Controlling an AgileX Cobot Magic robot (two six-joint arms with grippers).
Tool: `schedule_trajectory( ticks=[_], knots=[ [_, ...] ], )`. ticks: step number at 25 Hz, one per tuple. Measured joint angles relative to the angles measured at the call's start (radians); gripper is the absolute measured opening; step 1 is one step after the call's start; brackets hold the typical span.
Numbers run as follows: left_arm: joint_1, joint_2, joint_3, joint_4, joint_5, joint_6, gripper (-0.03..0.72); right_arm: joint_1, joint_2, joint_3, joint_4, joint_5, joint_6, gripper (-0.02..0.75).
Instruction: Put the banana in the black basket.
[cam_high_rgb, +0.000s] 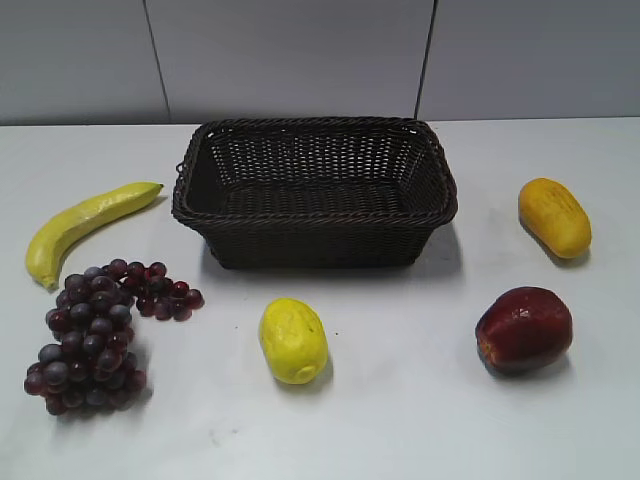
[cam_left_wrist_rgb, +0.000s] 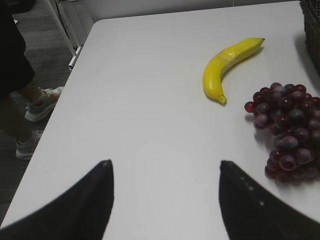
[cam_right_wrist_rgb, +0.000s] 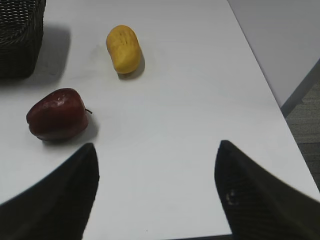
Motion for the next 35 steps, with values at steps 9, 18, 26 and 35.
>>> schedule_trajectory(
  ticks=[9,18,26,35],
  knots=[
    [0.000,0.000,0.000,0.000,0.000,0.000,0.489,0.000,0.000,0.000,0.000,0.000,0.000,0.552],
    [0.000,0.000,0.000,0.004,0.000,0.000,0.489,0.000,0.000,0.000,0.000,0.000,0.000,0.552],
    [0.000,0.028,-0.009,0.139,-0.068,0.000,0.489,0.000,0.000,0.000,0.000,0.000,0.001,0.552],
    [0.000,0.236,-0.012,0.138,-0.476,0.000,0.489,0.000,0.000,0.000,0.000,0.000,0.000,0.552]
  ],
)
